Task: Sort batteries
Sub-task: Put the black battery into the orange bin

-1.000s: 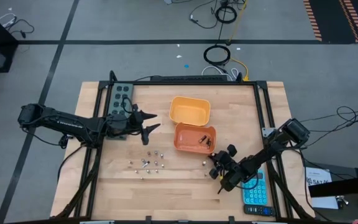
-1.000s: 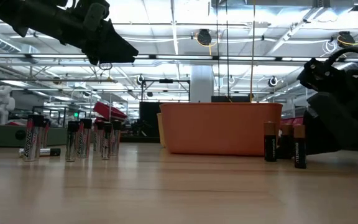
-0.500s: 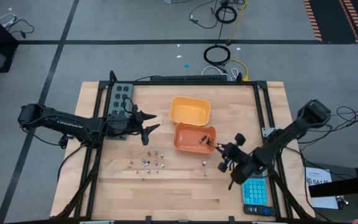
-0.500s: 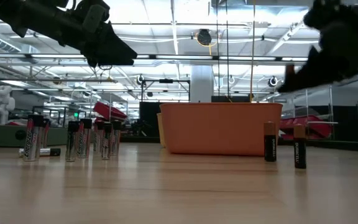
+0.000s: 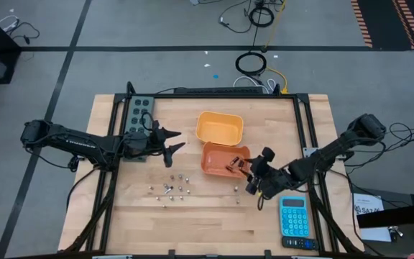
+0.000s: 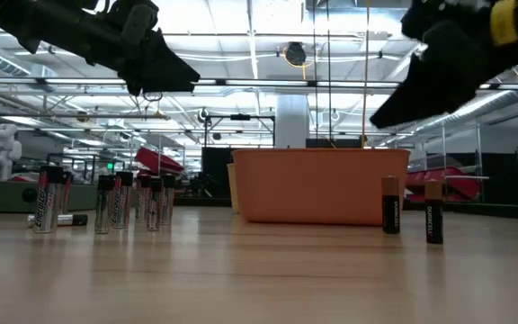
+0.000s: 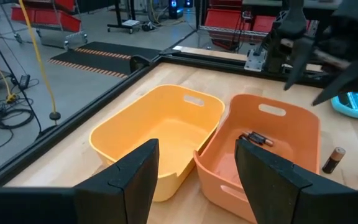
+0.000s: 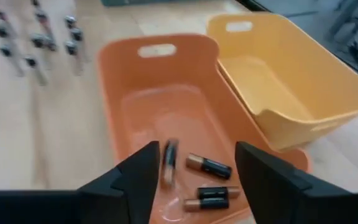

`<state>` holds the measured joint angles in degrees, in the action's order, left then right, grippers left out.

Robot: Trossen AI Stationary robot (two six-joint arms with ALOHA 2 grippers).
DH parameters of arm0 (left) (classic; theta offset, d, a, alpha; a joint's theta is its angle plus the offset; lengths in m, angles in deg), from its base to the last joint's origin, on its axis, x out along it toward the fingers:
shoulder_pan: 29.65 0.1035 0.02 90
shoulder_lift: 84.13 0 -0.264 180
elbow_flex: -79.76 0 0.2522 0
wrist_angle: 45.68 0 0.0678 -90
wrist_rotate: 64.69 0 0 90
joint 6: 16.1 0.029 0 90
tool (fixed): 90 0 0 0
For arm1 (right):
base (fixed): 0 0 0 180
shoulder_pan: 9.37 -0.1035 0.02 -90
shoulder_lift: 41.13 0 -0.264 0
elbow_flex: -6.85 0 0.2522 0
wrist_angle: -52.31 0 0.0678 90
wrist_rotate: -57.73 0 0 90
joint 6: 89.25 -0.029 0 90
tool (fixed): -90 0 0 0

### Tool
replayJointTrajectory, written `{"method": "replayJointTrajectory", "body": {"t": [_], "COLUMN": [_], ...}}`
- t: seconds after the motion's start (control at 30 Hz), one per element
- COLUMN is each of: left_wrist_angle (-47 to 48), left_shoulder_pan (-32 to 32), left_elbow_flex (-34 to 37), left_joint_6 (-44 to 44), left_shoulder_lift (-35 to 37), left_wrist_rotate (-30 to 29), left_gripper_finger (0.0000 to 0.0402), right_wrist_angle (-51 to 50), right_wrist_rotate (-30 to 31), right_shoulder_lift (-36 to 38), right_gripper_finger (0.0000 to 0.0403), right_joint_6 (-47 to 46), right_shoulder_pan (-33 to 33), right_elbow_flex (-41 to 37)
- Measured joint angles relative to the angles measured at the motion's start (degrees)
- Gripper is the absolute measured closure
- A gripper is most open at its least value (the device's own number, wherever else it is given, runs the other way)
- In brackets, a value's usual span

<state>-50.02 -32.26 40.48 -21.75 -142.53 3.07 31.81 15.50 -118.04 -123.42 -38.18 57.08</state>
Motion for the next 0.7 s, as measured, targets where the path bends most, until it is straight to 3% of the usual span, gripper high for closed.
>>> {"method": "replayJointTrajectory", "body": {"t": [0.13,0.23,0.33,0.43,0.57,0.7], "left_wrist_angle": [0.00,-0.05,-0.40,-0.74,-1.05,-0.98], "left_shoulder_pan": [0.00,0.00,0.00,0.00,-0.03,-0.04], "left_elbow_flex": [0.00,0.00,0.00,0.00,0.00,0.00], "left_joint_6": [0.09,0.53,0.63,1.50,1.71,1.97], "left_shoulder_lift": [0.00,0.00,0.00,0.00,0.00,0.00], "left_wrist_rotate": [-0.10,-0.10,-0.10,-0.10,-0.10,-0.10], "left_gripper_finger": [0.0181,0.0181,0.0181,0.0181,0.0181,0.0181], "right_wrist_angle": [0.31,2.71,3.45,8.21,17.81,17.95], "right_wrist_rotate": [3.03,0.93,-3.45,-3.75,1.38,6.38], "right_shoulder_lift": [0.60,0.33,-1.85,-6.98,-13.40,-18.64], "right_gripper_finger": [0.0208,0.0221,0.0232,0.0241,0.0247,0.0248], "right_joint_6": [3.97,6.70,1.34,-3.12,-4.88,-9.65], "right_shoulder_pan": [-4.62,-8.32,-10.33,-12.48,-15.17,-16.50], "right_elbow_flex": [3.20,4.03,4.04,3.96,4.00,3.96]}}
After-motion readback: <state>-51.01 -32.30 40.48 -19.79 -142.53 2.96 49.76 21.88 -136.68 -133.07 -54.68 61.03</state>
